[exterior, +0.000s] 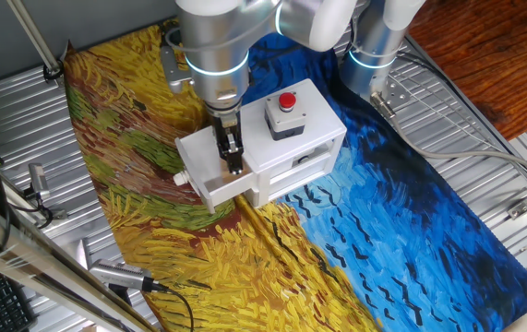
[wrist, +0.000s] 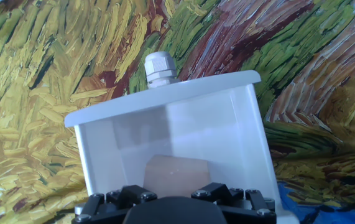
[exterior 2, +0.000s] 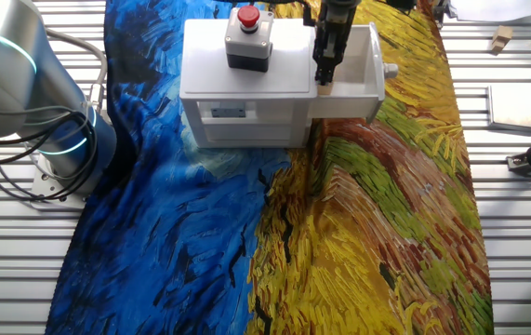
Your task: Take something out of a drawer
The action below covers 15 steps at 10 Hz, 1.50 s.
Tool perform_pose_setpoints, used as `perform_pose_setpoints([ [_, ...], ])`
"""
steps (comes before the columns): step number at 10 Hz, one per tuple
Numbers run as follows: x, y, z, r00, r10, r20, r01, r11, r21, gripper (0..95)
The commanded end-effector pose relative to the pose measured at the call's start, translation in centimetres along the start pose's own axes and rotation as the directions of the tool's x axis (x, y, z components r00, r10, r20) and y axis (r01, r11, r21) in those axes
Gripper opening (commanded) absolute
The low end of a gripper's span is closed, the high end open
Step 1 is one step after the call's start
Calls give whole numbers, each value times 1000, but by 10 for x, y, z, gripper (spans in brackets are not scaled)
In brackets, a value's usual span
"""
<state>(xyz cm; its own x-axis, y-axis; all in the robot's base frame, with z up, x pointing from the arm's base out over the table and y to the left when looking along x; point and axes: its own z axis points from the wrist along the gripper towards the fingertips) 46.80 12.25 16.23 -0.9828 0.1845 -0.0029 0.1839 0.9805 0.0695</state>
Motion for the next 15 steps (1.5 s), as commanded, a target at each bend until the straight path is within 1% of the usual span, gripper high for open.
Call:
perform_pose_setpoints([
  [1,1,0,2,1000,-9,-1,9,1000,6,570],
  [4,0,0,5,999,-48,-5,48,999,17,570],
  [8,-7,1,8,995,-95,-13,96,995,12,570],
  [11,-7,1,12,992,-124,-11,124,992,12,570],
  [12,-7,1,12,991,-134,-11,134,991,14,380],
  [13,-7,1,11,987,-162,-11,162,987,15,0],
  [15,-7,1,9,980,-201,-10,201,979,20,0],
])
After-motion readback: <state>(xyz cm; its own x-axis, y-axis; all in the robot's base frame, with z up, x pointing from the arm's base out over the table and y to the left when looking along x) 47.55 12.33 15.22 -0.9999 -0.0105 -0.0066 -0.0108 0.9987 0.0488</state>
